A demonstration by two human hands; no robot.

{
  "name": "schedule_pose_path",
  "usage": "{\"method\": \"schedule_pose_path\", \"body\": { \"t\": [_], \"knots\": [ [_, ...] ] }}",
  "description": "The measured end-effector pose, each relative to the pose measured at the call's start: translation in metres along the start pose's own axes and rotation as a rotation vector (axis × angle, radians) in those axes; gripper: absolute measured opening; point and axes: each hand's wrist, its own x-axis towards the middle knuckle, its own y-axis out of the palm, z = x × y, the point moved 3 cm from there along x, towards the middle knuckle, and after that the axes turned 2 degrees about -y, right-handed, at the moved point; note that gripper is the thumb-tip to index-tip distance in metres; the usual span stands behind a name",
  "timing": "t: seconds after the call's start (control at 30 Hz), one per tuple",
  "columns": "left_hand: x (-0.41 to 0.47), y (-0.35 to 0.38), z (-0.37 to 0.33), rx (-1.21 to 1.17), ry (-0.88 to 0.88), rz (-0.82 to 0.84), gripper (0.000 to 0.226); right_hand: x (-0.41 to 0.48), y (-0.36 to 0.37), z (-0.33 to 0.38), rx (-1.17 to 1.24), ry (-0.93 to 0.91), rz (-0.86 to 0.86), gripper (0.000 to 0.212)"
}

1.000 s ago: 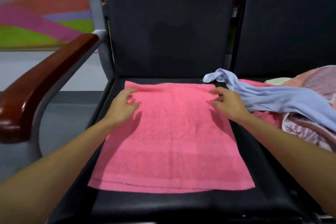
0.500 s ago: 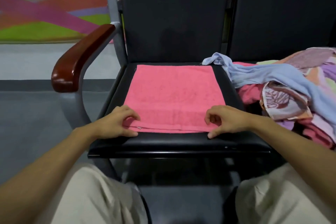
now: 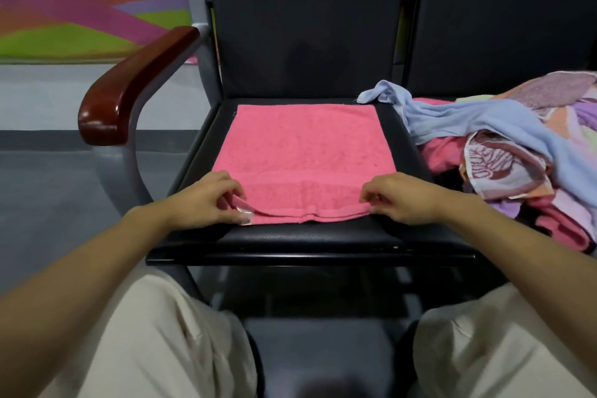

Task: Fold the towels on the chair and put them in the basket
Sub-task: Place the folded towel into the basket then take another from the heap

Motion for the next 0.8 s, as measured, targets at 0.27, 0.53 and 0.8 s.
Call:
{"method": "schedule_pose_path", "body": {
  "t": [0.27,0.53,0.8],
  "knots": [
    [0.008,0.007,-0.003,0.234,0.029,-0.066,0.058,0.008,0.002,-0.005,0.145,0.001,0.107,0.026],
    [0.018,-0.007,-0.011,-0.151,-0.088,-0.313,0.036,-0.001,0.009,-0.002,0.101,-0.064,0.093,0.032],
    [0.003,-0.01,-0.015,-0.155,-0.022,-0.075,0.029,-0.003,-0.001,-0.018,0.194,0.108,-0.038,0.034]
  ]
}}
